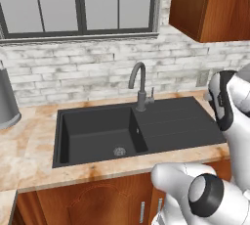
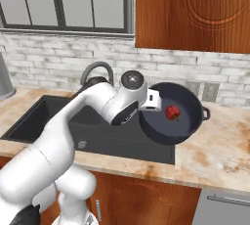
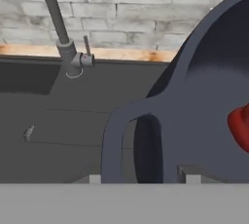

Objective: Dump the bell pepper from the pot into the sink. Then turn on the water and wash the bell pepper. Then turn off the water and put the bell pepper back in the pot.

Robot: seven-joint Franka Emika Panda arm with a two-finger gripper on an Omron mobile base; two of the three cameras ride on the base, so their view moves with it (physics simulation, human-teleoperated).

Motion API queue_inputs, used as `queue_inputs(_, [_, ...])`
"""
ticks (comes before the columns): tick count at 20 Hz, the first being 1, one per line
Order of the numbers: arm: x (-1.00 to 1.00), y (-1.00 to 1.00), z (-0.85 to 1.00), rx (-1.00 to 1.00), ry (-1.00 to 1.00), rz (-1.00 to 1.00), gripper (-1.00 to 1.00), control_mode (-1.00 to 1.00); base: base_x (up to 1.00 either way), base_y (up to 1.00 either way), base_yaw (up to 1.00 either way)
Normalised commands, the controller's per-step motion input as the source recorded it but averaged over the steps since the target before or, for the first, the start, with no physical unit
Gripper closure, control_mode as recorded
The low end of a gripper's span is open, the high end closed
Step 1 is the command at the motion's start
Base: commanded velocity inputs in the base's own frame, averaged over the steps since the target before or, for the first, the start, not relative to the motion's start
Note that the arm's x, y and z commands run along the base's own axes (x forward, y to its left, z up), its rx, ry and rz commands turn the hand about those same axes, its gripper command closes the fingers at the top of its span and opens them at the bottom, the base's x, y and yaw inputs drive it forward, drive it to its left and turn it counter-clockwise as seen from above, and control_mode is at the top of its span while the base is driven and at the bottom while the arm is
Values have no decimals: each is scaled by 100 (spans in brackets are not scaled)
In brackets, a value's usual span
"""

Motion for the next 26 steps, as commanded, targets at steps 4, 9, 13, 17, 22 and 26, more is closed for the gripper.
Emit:
queue_inputs(4, [-19,100,65,0,0,4,100,-100,0,0,0])
queue_inputs(9, [-21,100,68,0,4,7,100,-100,0,0,0])
queue_inputs(13, [-31,100,68,0,7,11,100,-100,0,0,0])
queue_inputs(17, [-43,100,55,0,4,12,100,-100,0,0,0])
queue_inputs(22, [-42,100,41,0,4,13,100,-100,0,0,0])
queue_inputs(26, [-42,100,26,0,1,13,100,-100,0,0,0])
